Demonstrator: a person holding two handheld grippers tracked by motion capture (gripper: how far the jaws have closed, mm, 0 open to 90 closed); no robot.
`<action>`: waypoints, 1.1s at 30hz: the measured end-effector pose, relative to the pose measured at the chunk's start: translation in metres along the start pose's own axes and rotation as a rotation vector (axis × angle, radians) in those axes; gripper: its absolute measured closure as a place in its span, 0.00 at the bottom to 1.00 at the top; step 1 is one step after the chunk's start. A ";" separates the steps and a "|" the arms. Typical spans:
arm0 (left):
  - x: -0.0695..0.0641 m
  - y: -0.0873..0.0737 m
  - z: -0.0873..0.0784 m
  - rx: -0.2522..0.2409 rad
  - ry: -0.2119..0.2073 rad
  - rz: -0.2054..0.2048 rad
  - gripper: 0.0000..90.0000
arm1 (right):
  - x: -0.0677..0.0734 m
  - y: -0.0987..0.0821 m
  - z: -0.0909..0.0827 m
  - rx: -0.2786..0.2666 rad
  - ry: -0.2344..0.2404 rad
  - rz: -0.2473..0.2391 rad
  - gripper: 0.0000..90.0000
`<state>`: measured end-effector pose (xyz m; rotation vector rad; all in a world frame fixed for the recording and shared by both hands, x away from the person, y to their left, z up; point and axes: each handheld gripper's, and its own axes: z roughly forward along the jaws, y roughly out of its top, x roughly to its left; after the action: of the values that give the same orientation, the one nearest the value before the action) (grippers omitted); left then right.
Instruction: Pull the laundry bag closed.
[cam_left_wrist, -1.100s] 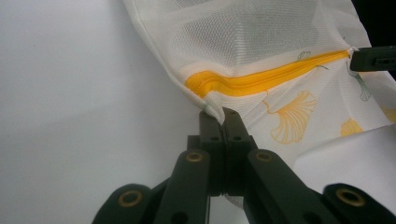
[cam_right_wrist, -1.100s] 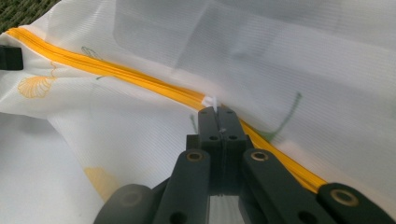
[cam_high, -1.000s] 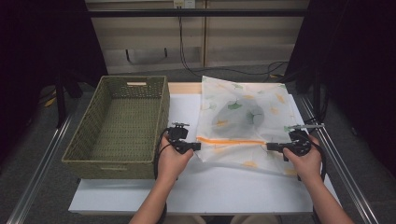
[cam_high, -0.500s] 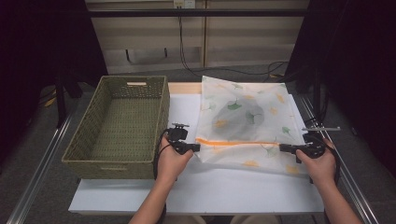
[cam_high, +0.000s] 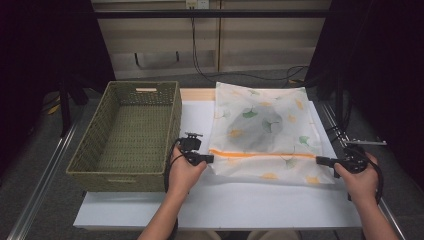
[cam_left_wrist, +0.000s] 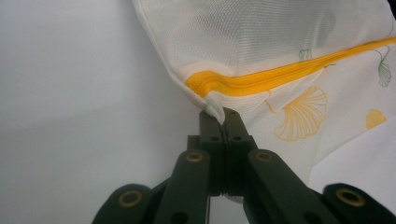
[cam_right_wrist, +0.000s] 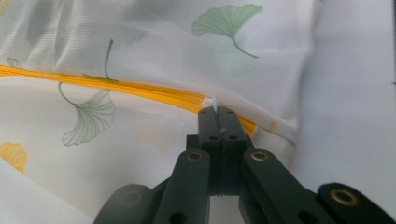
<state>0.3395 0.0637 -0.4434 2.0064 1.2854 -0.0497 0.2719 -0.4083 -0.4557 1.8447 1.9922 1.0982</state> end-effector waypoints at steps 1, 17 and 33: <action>0.000 0.000 0.000 0.001 0.001 0.000 1.00 | 0.000 -0.001 -0.001 0.000 -0.008 0.008 1.00; -0.001 0.001 0.001 0.008 0.015 -0.011 0.98 | -0.012 -0.007 -0.015 -0.036 -0.020 0.017 1.00; -0.011 0.007 -0.007 -0.095 0.086 0.159 0.30 | 0.015 0.000 -0.014 -0.149 0.003 -0.095 0.45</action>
<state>0.3370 0.0580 -0.4297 2.0405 1.1539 0.1712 0.2608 -0.3997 -0.4407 1.6575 1.9213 1.1876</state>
